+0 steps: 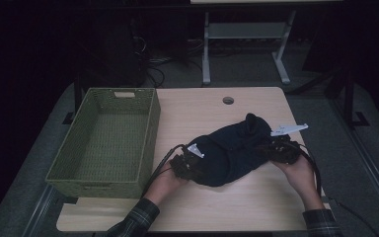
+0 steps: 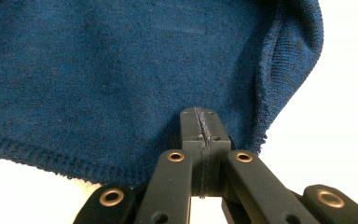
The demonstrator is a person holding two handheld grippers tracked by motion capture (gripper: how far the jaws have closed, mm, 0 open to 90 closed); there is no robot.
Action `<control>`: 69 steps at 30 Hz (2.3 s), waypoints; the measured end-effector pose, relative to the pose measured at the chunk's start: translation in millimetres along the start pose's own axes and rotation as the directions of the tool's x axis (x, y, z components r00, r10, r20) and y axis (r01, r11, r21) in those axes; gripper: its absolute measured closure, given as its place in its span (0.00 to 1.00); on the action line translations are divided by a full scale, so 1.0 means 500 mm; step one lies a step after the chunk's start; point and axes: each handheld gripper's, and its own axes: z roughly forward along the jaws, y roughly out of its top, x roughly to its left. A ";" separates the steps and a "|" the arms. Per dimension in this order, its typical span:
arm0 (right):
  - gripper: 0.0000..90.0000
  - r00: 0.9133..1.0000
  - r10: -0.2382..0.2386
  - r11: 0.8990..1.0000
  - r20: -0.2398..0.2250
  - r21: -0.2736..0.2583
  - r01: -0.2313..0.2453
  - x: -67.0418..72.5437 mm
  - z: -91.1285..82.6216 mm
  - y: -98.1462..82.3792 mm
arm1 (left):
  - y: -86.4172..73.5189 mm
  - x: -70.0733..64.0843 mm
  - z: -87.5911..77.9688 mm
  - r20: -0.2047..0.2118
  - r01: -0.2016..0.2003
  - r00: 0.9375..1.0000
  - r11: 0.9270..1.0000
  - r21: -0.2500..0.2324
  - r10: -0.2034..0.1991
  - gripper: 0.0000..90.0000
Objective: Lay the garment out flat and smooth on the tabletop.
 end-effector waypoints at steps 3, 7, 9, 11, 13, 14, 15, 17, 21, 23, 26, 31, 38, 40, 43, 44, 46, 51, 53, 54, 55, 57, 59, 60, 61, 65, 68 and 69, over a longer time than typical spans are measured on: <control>0.91 1.000 -0.018 1.000 -0.025 0.003 0.019 0.023 0.006 -0.007 | 0.000 -0.001 0.001 0.000 0.004 1.000 1.000 -0.004 -0.004 1.00; 0.99 0.997 -0.039 0.999 -0.068 -0.020 0.038 0.058 0.011 -0.017 | 0.000 -0.001 0.001 -0.001 0.003 1.000 1.000 -0.005 -0.003 1.00; 0.99 0.995 -0.042 0.999 -0.087 -0.017 0.041 0.071 0.015 -0.019 | 0.000 0.000 0.000 0.000 -0.002 1.000 1.000 0.001 0.002 1.00; 1.00 0.994 -0.046 0.999 -0.096 -0.016 0.045 0.085 0.018 -0.022 | 0.000 0.000 0.000 -0.001 -0.003 1.000 1.000 0.000 0.003 1.00; 1.00 0.992 -0.048 0.999 -0.114 -0.022 0.045 0.098 0.024 -0.028 | 0.000 -0.001 0.000 -0.002 -0.002 1.000 1.000 -0.001 0.002 1.00; 1.00 0.993 -0.042 0.999 -0.113 -0.010 0.041 0.105 0.029 -0.032 | 0.000 0.000 0.000 -0.001 -0.002 1.000 1.000 -0.001 0.002 1.00; 1.00 0.992 -0.044 0.999 -0.114 0.007 0.045 0.110 0.035 -0.035 | 0.000 0.000 0.000 -0.001 -0.002 1.000 1.000 -0.001 0.002 1.00; 1.00 0.992 -0.042 0.999 -0.121 0.019 0.044 0.118 0.044 -0.042 | -0.001 0.001 0.000 0.003 -0.002 1.000 1.000 -0.002 0.002 1.00; 1.00 0.994 -0.051 0.998 -0.102 0.031 0.054 0.122 0.059 -0.049 | 0.000 0.001 0.000 0.002 -0.005 1.000 1.000 -0.001 0.005 1.00; 1.00 0.994 -0.056 0.997 -0.091 0.040 0.060 0.121 0.065 -0.051 | 0.002 -0.002 0.000 -0.006 -0.010 1.000 1.000 0.003 0.010 1.00; 1.00 0.994 -0.063 0.996 -0.088 0.055 0.068 0.120 0.075 -0.056 | 0.005 -0.007 0.001 -0.016 -0.017 1.000 1.000 0.010 0.017 1.00; 1.00 0.994 -0.091 0.993 -0.064 0.066 0.095 0.129 0.087 -0.062 | 0.013 -0.013 -0.002 -0.014 -0.027 1.000 0.999 0.023 0.027 0.93; 1.00 0.993 -0.097 0.992 -0.060 0.069 0.101 0.131 0.087 -0.062 | 0.037 -0.016 -0.012 -0.031 -0.034 0.999 0.999 0.030 0.034 1.00; 1.00 0.993 -0.098 0.992 -0.059 0.070 0.102 0.131 0.087 -0.062 | 0.047 -0.012 -0.015 -0.035 -0.051 0.998 0.998 0.037 0.052 1.00; 1.00 0.993 -0.100 0.992 -0.056 0.072 0.104 0.132 0.087 -0.061 | 0.075 0.000 -0.022 -0.046 -0.058 0.997 0.998 0.013 0.058 1.00; 1.00 0.993 -0.101 0.992 -0.057 0.072 0.105 0.132 0.087 -0.061 | 0.081 0.003 -0.024 -0.049 -0.059 0.997 0.998 0.008 0.059 1.00; 1.00 0.993 -0.099 0.992 -0.060 0.071 0.103 0.131 0.087 -0.061 | 0.099 0.014 -0.025 -0.053 -0.058 0.997 0.998 0.000 0.057 1.00; 1.00 0.994 -0.090 0.993 -0.066 0.073 0.094 0.129 0.087 -0.061 | 0.147 0.035 -0.027 -0.072 -0.078 0.994 0.997 -0.006 0.077 1.00; 1.00 0.994 -0.095 0.992 -0.062 0.073 0.099 0.130 0.087 -0.061 | 0.167 0.045 -0.026 -0.081 -0.083 0.993 0.997 -0.004 0.082 1.00; 1.00 0.994 -0.094 0.992 -0.060 0.075 0.098 0.131 0.087 -0.060 | 0.179 0.052 -0.024 -0.090 -0.085 0.992 0.996 -0.006 0.084 1.00; 1.00 0.994 -0.087 0.993 -0.061 0.076 0.092 0.130 0.087 -0.060 | 0.187 0.058 -0.024 -0.096 -0.094 0.991 0.996 -0.005 0.093 1.00; 1.00 0.995 -0.084 0.993 -0.061 0.078 0.089 0.131 0.087 -0.059 | 0.208 0.072 -0.021 -0.104 -0.084 0.991 0.996 -0.022 0.081 1.00; 1.00 0.995 -0.085 0.993 -0.059 0.078 0.089 0.131 0.088 -0.059 | 0.224 0.085 -0.015 -0.113 -0.082 0.991 0.996 -0.032 0.078 1.00; 1.00 0.995 -0.082 0.993 -0.059 0.079 0.087 0.131 0.088 -0.059 | 0.233 0.092 -0.010 -0.117 -0.074 0.991 0.997 -0.036 0.070 1.00; 1.00 0.995 -0.082 0.994 -0.060 0.074 0.086 0.131 0.089 -0.059 | 0.241 0.098 -0.004 -0.123 -0.071 0.990 0.997 -0.038 0.066 1.00; 1.00 0.995 -0.086 0.993 -0.058 0.081 0.091 0.131 0.087 -0.059 | 0.270 0.126 0.027 -0.135 -0.074 0.988 0.997 -0.022 0.070 1.00; 1.00 0.995 -0.085 0.993 -0.058 0.080 0.089 0.133 0.088 -0.059 | 0.278 0.140 0.056 -0.141 -0.064 0.988 0.998 -0.007 0.062 1.00; 1.00 0.994 -0.089 0.993 -0.056 0.079 0.094 0.132 0.088 -0.059 | 0.279 0.145 0.067 -0.142 -0.056 0.988 0.998 -0.001 0.055 1.00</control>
